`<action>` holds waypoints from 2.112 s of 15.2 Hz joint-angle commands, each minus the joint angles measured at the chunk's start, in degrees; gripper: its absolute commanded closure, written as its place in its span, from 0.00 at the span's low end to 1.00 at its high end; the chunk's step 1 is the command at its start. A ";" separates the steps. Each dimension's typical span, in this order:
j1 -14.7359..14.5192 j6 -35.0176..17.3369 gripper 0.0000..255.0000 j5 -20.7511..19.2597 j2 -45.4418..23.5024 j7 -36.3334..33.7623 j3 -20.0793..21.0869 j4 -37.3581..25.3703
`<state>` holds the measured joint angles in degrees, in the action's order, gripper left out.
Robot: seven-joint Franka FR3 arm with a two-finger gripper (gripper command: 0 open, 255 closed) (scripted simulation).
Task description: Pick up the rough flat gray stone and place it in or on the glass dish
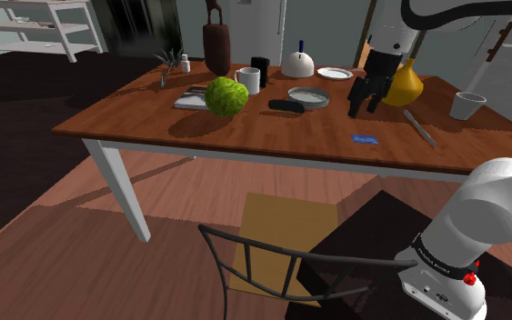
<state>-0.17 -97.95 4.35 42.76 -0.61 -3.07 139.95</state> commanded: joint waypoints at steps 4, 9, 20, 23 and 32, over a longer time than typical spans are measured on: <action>-0.71 -3.26 0.00 -2.01 -6.59 5.82 -2.08 -3.08; -2.10 -7.69 0.00 -4.17 -17.89 15.05 -4.92 -9.82; -4.05 -12.17 0.00 -4.73 -42.90 33.66 -7.51 -30.86; -4.07 -12.08 0.00 -4.51 -49.71 38.13 -7.27 -38.07; -3.74 -13.65 0.00 -4.36 -60.61 44.18 -6.29 -48.01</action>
<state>-3.94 -110.90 -0.03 -17.59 43.48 -9.37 91.53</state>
